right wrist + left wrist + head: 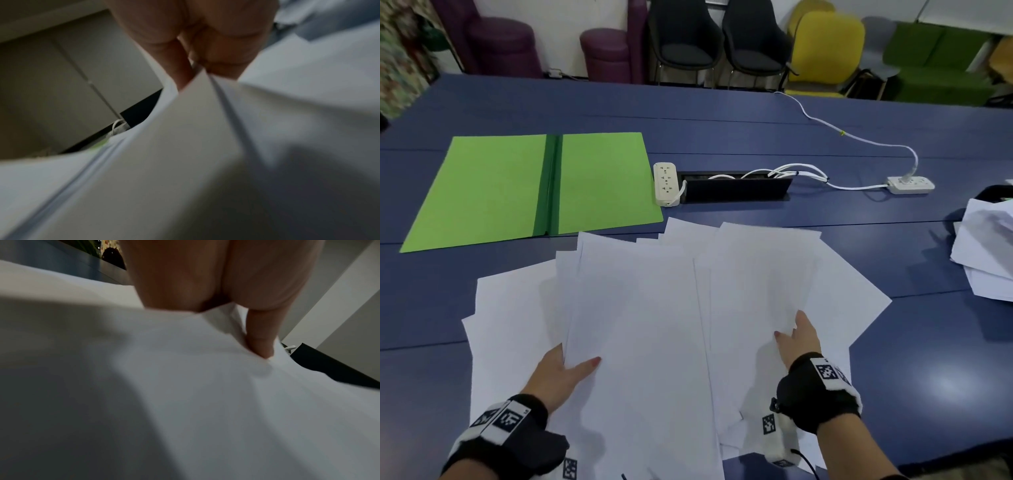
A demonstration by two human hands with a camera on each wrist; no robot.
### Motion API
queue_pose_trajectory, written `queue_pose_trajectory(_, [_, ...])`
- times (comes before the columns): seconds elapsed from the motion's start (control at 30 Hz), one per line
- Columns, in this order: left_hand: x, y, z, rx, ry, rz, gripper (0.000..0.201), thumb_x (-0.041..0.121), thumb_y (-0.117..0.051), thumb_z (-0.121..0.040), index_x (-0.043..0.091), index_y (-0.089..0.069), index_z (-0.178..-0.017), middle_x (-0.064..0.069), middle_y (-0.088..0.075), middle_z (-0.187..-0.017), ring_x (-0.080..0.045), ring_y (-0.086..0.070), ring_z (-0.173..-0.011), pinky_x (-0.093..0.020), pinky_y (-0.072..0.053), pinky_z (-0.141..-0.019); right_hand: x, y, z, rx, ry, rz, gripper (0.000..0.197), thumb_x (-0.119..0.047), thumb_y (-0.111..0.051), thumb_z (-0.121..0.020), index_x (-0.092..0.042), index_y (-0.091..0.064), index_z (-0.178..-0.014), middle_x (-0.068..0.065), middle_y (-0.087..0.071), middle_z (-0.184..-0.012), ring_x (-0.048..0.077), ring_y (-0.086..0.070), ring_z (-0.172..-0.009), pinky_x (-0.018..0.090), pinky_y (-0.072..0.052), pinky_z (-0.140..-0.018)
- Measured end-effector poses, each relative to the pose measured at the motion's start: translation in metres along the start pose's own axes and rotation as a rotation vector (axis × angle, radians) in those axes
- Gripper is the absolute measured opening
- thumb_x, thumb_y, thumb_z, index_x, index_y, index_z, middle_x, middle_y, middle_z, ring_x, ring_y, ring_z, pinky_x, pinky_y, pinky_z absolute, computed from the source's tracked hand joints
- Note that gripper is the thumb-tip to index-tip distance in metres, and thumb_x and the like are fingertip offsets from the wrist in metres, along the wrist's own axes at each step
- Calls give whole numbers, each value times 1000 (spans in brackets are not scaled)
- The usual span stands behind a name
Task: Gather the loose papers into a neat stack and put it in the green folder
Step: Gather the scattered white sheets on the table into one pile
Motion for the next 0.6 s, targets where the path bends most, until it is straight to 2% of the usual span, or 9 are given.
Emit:
queue_pose_trajectory(0.1, [1,2,4,10,-11,18,24,12,-63,-84,13,-57,-107,-7,-66,-101,-28,-60,-96,-35,-45,-85,-12,28,8,159,80,-11,45,-1,-42,-92,-3,-36,-137,20,-52,-131,34,-47,-123,36,-36,-103])
queue_pose_trajectory(0.17, [-1,3,4,5,-1,44,23,11,-63,-85,14,-58,-107,-9,-67,-102,-30,-62,-96,-37,-46,-84,-17,37,7,155,150,-64,42,-1,-43,-92,-1,-39,-134,19,-54,-128,34,-50,-119,35,-38,-100])
queue_pose_trajectory(0.27, [-2,3,4,-9,18,121,18,10,-63,-84,20,-61,-99,-7,-69,-100,-29,-63,-96,-37,-47,-83,-19,33,7,80,192,-175,31,6,-47,-88,-2,-53,-118,10,-60,-104,27,-55,-96,28,-39,-82])
queue_pose_trajectory(0.37, [0,2,5,-20,50,186,14,11,-65,-82,18,-64,-95,-6,-72,-96,-28,-66,-93,-37,-49,-80,-17,24,8,43,200,-273,32,8,-50,-86,-15,-57,-107,10,-64,-95,31,-60,-97,31,-43,-84])
queue_pose_trajectory(0.43, [6,-3,6,-39,39,207,15,12,-67,-81,14,-64,-96,-6,-74,-95,-27,-66,-93,-35,-49,-79,-20,28,12,107,218,-303,29,6,-49,-87,-8,-57,-111,6,-61,-95,27,-58,-96,28,-40,-83])
queue_pose_trajectory(0.53, [11,-10,8,-37,33,239,11,8,-63,-83,17,-58,-87,-1,-67,-86,-16,-61,-84,-31,-43,-74,-28,49,16,272,241,-389,27,1,-47,-91,0,-52,-117,7,-57,-102,21,-52,-94,27,-38,-85])
queue_pose_trajectory(0.6, [14,-12,9,-44,28,263,11,6,-62,-84,15,-58,-89,-2,-70,-82,-17,-61,-82,-31,-44,-73,-35,53,15,265,268,-420,27,0,-46,-91,0,-52,-118,5,-55,-101,19,-50,-93,27,-37,-84])
Point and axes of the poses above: each hand's wrist, its own z-axis away from the middle knuckle, its own y-axis out of the back of the hand, x = y × z, the point moved 7 cm from there along -z, towards the middle knuckle
